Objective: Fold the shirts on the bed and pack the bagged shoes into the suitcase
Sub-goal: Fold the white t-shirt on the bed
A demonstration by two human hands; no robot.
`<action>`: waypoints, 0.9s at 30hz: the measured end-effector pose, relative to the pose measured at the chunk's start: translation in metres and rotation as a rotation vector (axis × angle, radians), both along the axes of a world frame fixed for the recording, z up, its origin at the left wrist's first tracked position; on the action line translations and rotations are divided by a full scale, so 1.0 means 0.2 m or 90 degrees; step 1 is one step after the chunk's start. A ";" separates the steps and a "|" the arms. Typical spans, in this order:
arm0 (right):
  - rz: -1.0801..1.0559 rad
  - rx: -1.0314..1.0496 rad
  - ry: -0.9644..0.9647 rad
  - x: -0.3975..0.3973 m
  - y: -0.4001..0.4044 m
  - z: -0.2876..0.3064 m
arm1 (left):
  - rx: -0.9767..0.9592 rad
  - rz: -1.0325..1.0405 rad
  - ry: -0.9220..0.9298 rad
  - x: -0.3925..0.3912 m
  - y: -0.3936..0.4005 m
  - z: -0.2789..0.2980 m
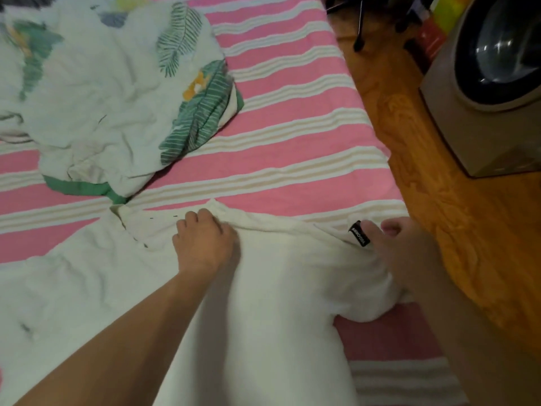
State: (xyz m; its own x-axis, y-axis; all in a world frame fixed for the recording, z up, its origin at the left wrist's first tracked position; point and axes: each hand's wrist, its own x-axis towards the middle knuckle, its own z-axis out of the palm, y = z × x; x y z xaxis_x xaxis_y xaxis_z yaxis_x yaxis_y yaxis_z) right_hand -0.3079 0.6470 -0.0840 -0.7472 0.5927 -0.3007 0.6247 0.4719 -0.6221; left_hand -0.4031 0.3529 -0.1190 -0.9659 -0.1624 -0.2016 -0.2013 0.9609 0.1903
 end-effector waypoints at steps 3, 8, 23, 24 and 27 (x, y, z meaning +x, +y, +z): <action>0.027 0.019 -0.114 -0.12 0.04 -0.02 | 0.139 0.154 -0.005 -0.13 -0.04 0.01; 0.173 0.033 -0.206 -0.27 0.07 -0.02 | 0.228 0.068 -0.092 -0.33 -0.03 0.01; -0.135 -0.248 0.128 -0.25 0.15 0.01 | 0.331 0.126 0.015 -0.33 0.02 0.01; -0.111 -0.294 0.128 -0.24 0.15 0.02 | 0.328 0.092 -0.007 -0.27 0.06 0.01; 0.006 -0.284 0.124 -0.14 0.14 0.07 | 0.199 -0.060 -0.007 -0.01 0.16 -0.01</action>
State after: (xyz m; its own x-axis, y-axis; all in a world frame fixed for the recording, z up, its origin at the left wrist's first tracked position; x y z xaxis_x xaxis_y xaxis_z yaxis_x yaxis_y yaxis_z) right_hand -0.3355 0.6749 -0.0700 -0.8199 0.4300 -0.3781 0.4734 0.1375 -0.8701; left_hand -0.4046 0.3855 -0.1219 -0.9713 -0.0016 -0.2377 -0.1183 0.8704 0.4779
